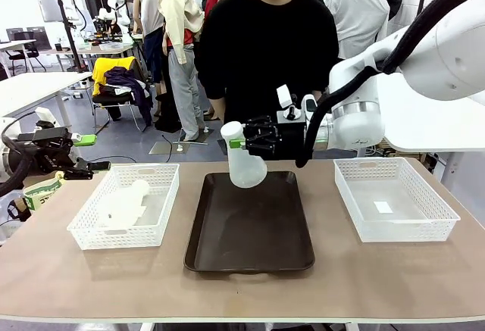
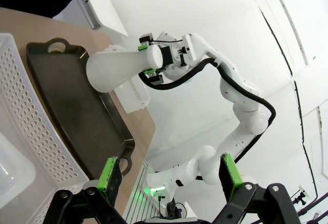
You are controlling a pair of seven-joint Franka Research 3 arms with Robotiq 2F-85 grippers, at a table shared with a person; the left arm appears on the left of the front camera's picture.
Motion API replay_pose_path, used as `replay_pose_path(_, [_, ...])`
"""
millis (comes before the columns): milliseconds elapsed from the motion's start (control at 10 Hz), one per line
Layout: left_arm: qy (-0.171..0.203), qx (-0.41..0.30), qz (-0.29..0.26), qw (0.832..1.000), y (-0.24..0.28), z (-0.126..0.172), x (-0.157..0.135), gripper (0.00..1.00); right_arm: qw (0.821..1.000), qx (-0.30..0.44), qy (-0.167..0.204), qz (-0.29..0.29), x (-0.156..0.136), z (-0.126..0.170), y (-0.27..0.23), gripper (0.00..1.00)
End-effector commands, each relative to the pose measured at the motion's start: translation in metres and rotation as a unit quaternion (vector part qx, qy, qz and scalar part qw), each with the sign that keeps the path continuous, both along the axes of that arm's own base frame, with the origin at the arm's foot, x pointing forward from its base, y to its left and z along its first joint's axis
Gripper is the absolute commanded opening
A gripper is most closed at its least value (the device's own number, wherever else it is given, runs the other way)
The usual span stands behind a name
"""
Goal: Prepare the laboratory tools.
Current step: Place the picked Big flask upright in the Handle tray as instructed by the person.
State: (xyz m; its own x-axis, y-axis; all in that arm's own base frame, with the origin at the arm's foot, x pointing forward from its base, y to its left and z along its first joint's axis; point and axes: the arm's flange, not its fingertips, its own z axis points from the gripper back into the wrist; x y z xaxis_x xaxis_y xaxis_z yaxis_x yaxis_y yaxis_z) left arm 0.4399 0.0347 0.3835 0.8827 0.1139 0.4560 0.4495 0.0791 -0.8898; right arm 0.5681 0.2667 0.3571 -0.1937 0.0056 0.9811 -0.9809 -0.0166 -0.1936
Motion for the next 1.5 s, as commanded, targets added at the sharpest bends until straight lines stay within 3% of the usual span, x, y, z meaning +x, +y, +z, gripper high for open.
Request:
replay_pose_path(0, [-0.009, 0.000, 0.001, 1.000, 0.001, 0.000, 0.000, 1.00, 1.000, 0.025, 0.004, -0.003, 0.014, -0.016, 0.005, 0.00])
replay_pose_path(600, [-0.009, 0.000, 0.001, 1.000, 0.001, 0.000, 0.000, 1.00, 0.999, -0.010, 0.043, -0.017, 0.033, -0.041, 0.014, 0.00])
replay_pose_path(1400, [-0.009, 0.000, 0.001, 1.000, 0.001, 0.000, 0.000, 1.00, 0.996, 0.021, 0.079, -0.029, 0.041, -0.067, 0.013, 0.00])
